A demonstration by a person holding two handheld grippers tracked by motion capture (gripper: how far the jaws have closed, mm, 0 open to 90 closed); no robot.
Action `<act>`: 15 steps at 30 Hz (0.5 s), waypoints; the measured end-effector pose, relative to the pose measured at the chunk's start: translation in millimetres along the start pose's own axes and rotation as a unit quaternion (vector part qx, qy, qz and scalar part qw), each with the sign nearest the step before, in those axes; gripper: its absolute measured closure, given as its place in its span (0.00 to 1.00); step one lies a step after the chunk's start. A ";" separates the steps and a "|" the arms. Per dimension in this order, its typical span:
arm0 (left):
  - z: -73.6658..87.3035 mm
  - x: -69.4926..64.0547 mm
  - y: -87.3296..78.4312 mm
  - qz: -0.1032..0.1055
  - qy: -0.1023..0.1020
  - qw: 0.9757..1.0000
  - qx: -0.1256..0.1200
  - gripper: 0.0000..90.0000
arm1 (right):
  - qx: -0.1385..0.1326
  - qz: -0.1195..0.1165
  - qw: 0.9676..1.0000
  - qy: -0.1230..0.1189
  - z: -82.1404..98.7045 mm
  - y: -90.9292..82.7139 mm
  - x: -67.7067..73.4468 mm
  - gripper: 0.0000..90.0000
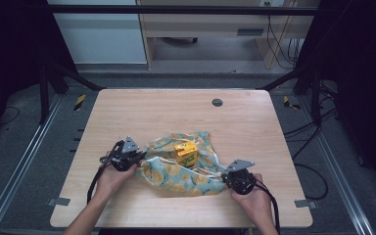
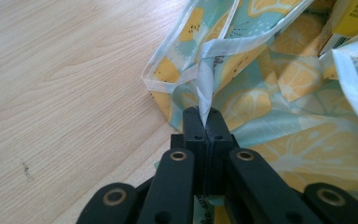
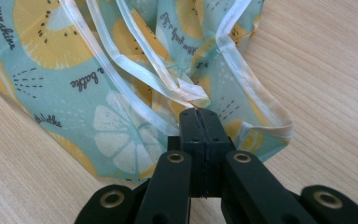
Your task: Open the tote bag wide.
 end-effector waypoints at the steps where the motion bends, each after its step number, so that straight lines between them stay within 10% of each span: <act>1: 0.6 -0.3 0.5 0.000 0.001 1.000 0.001 1.00 | 0.000 0.001 1.000 -0.001 0.2 -0.1 -0.6 1.00; 7: -1.1 -2.1 -1.6 -0.001 0.002 1.000 -0.009 0.96 | -0.015 -0.006 1.000 0.000 -0.9 -1.3 -0.1 0.95; 15: -20.5 -8.8 -23.1 -0.026 0.009 0.998 -0.062 0.56 | -0.104 -0.013 0.994 0.004 -27.1 -20.8 7.7 0.45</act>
Point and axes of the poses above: each handheld gripper's, and its own axes: y roughly forward along the jaws, z roughly out of its underside, x roughly to its left, the point moved 9 cm from there along y, roughly forward along the jaws, and after that the axes turned 5 degrees about y, right-handed, at the moved point
